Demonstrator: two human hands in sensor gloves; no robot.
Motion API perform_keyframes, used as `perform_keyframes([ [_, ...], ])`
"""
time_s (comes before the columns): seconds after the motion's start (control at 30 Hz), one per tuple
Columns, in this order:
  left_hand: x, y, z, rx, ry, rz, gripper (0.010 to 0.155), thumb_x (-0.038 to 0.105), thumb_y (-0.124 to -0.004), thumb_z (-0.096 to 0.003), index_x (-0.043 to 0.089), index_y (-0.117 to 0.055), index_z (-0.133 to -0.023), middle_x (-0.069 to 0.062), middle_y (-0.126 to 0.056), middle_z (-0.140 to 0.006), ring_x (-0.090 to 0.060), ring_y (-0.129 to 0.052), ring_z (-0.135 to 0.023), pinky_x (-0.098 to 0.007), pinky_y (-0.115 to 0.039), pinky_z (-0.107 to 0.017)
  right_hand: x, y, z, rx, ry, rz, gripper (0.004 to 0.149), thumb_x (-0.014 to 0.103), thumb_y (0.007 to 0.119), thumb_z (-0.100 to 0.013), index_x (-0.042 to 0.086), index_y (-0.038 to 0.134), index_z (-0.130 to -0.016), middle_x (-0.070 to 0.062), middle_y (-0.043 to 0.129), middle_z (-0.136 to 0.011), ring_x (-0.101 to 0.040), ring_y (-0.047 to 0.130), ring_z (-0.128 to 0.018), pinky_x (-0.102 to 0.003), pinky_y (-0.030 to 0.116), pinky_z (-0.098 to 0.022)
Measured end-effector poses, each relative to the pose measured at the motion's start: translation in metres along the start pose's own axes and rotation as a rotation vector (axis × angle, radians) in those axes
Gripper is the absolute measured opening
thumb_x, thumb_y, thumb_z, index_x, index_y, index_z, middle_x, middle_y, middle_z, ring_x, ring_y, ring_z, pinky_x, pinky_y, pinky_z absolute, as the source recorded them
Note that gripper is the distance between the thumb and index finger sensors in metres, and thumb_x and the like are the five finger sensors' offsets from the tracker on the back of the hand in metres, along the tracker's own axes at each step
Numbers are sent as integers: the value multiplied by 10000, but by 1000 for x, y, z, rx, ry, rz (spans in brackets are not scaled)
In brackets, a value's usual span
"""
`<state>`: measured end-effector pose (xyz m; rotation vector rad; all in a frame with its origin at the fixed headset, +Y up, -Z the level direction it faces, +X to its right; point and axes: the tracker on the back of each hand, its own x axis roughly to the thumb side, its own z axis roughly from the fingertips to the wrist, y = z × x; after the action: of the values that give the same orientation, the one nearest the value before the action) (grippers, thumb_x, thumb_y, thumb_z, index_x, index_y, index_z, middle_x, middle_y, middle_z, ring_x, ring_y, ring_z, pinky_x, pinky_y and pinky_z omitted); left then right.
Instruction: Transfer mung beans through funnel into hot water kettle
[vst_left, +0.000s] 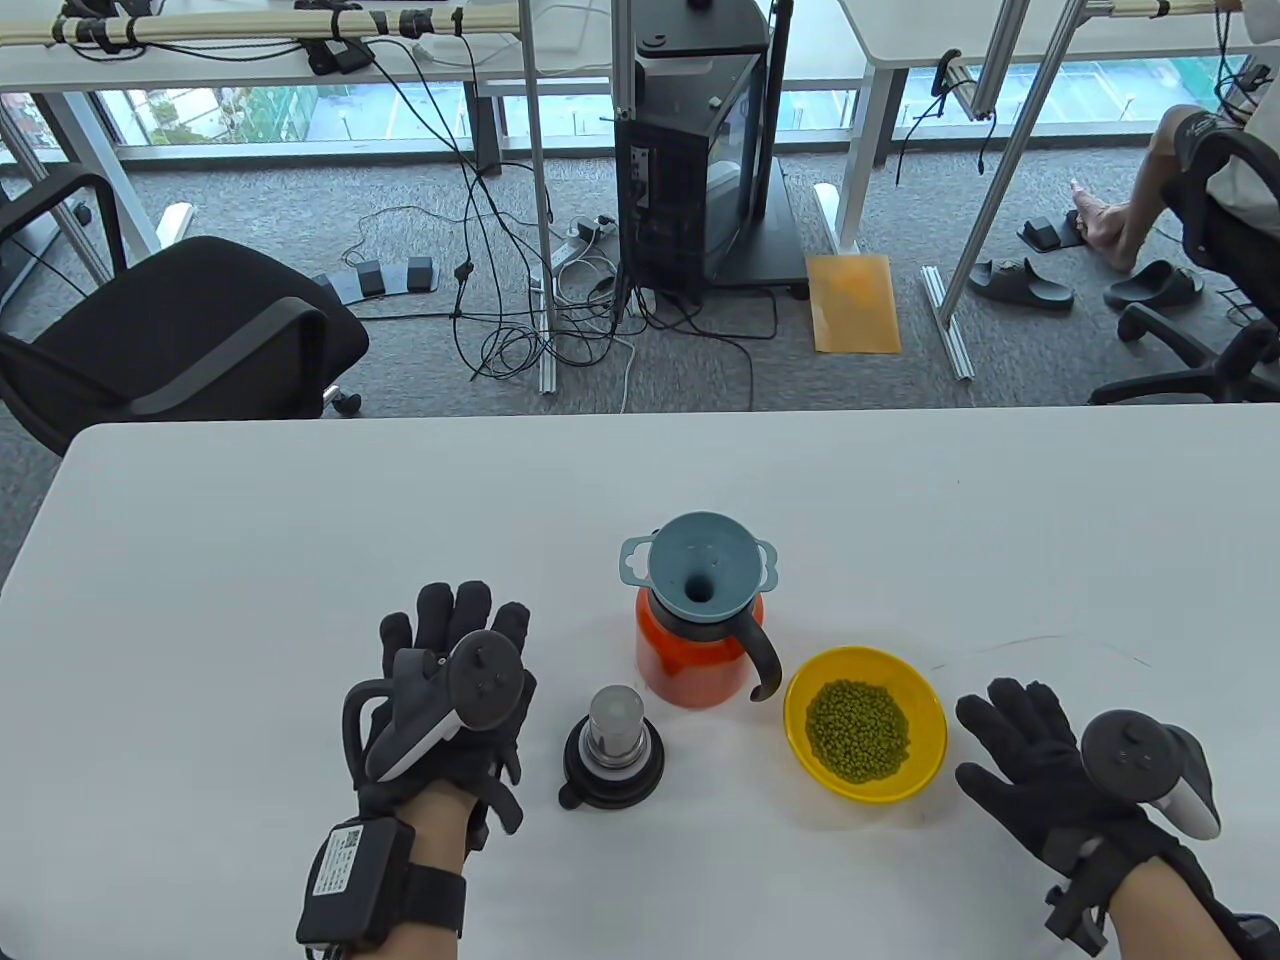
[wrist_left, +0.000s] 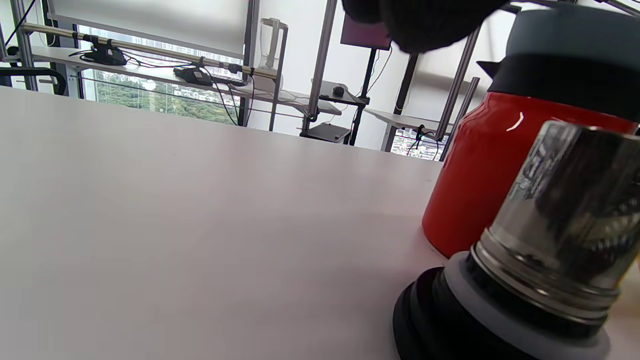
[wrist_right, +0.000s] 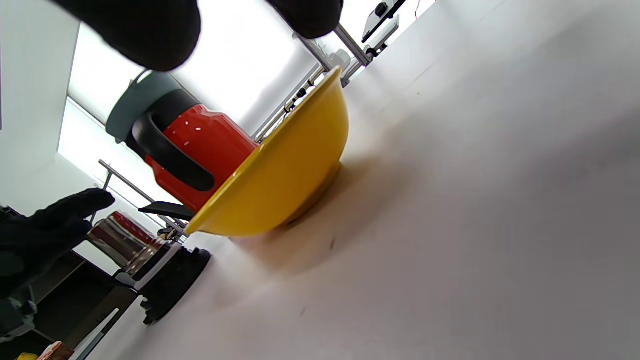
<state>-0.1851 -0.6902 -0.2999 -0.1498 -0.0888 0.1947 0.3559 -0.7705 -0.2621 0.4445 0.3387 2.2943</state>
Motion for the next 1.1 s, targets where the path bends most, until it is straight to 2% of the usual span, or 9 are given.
perform_keyframes([
  [0.17,-13,-36,0,-33,40,31,697,461,-705,-483,322,-375,-1081,-44,-142,-1158,-390,-67,-1054,-669,-122,-717,-1,1,-1,7,12,6,858,545,669,-535,7,353,-1123,-317,61,-1064,-575,-93,-860,-774,91,-536],
  [0.27,-15,-58,-1,-69,60,-28,715,476,-703,-480,338,-343,-1082,-40,-112,-1156,-397,-43,-1047,-684,-97,-700,-2,3,-2,14,23,12,853,544,668,-536,11,354,-1123,-316,61,-1065,-575,-93,-860,-774,91,-536],
  [0.53,-21,-92,-4,-97,74,-8,727,480,-699,-484,338,-315,-1085,-37,-75,-1148,-386,-14,-1040,-677,-75,-699,-4,6,-5,22,43,19,834,538,668,-538,29,367,-1128,-317,60,-1064,-576,-94,-858,-773,90,-535],
  [0.83,-23,-94,-3,-82,78,11,723,481,-697,-490,335,-315,-1086,-39,-66,-1146,-383,0,-1036,-674,-68,-699,7,1,-12,39,33,22,788,513,677,-544,66,404,-1132,-319,76,-1069,-582,-78,-865,-775,97,-537],
  [1.1,-22,-95,-2,-83,65,16,723,483,-700,-486,339,-323,-1086,-38,-63,-1147,-388,6,-1034,-680,-67,-694,26,-11,-37,60,18,-43,691,426,689,-561,128,441,-1132,-319,107,-1075,-596,-37,-877,-779,131,-543],
])
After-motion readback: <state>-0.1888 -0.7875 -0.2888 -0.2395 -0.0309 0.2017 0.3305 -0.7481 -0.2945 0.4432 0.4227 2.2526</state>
